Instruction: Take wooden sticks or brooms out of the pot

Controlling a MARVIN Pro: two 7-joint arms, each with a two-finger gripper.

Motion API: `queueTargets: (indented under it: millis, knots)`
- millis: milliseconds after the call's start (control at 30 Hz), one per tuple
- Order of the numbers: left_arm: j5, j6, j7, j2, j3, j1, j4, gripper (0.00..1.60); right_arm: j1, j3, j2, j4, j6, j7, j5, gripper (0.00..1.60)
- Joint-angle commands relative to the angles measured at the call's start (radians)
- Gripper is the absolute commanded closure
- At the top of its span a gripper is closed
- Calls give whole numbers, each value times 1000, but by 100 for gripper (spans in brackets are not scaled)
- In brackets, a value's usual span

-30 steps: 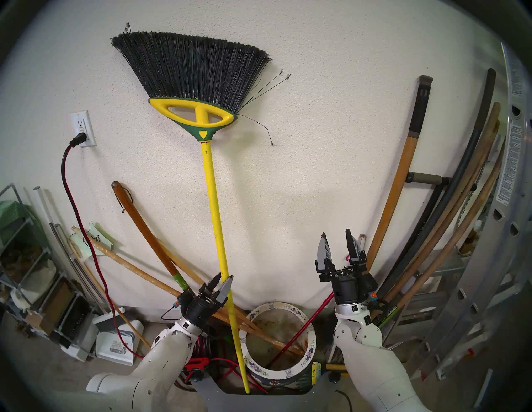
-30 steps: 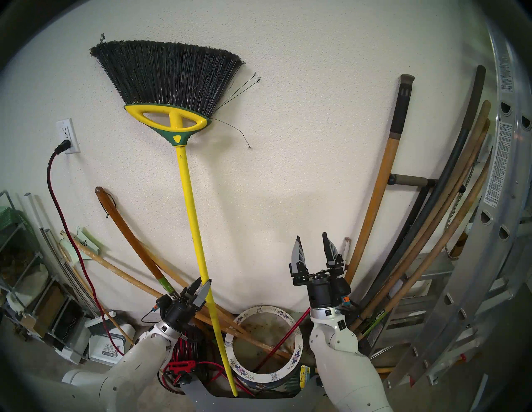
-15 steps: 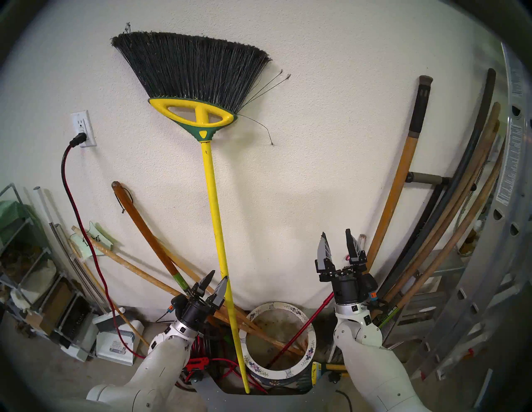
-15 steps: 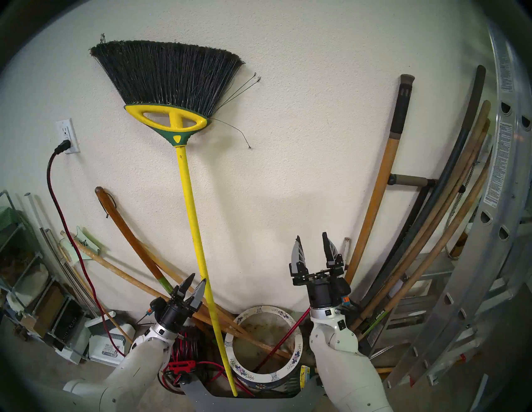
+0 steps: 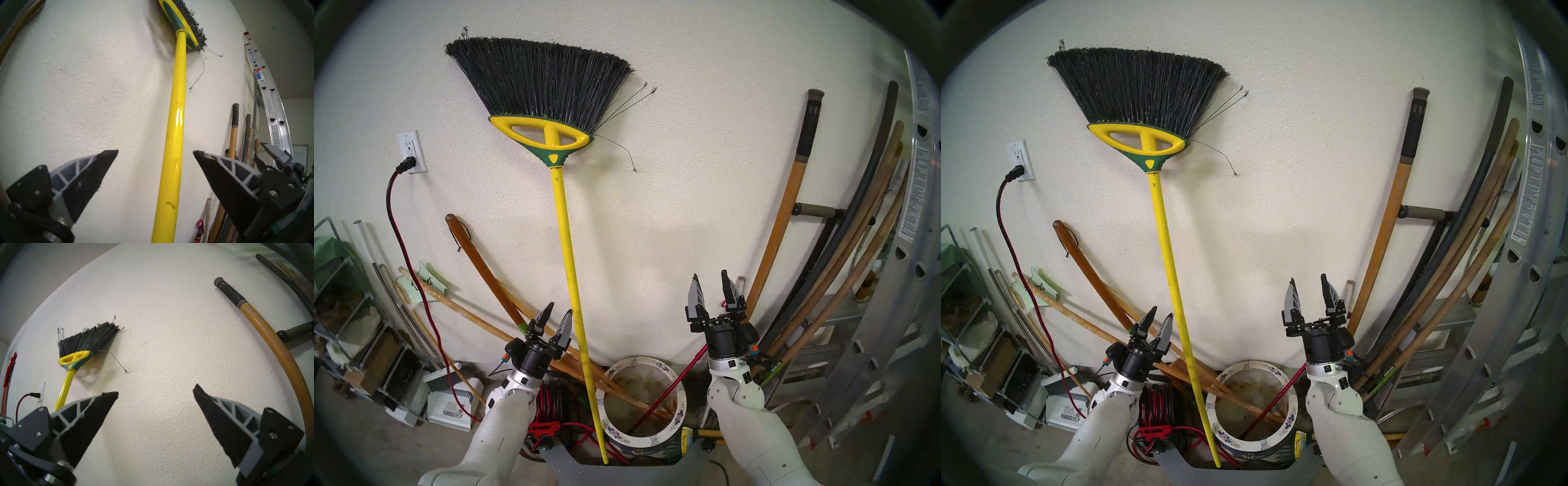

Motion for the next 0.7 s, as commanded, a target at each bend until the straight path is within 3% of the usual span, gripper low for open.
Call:
queueTargets:
  millis: [0, 267, 667]
  knots:
    - [-19, -63, -91, 18, -21, 74, -111, 0, 1, -3, -2, -5, 1, 0, -1, 0]
    - [-54, -162, -19, 70, -76, 71, -239, 0, 2, -3, -2, -3, -1, 1, 0, 0]
    - [-69, -260, 117, 109, -88, 176, -434, 0, 2, -3, -2, -3, -2, 1, 0, 0]
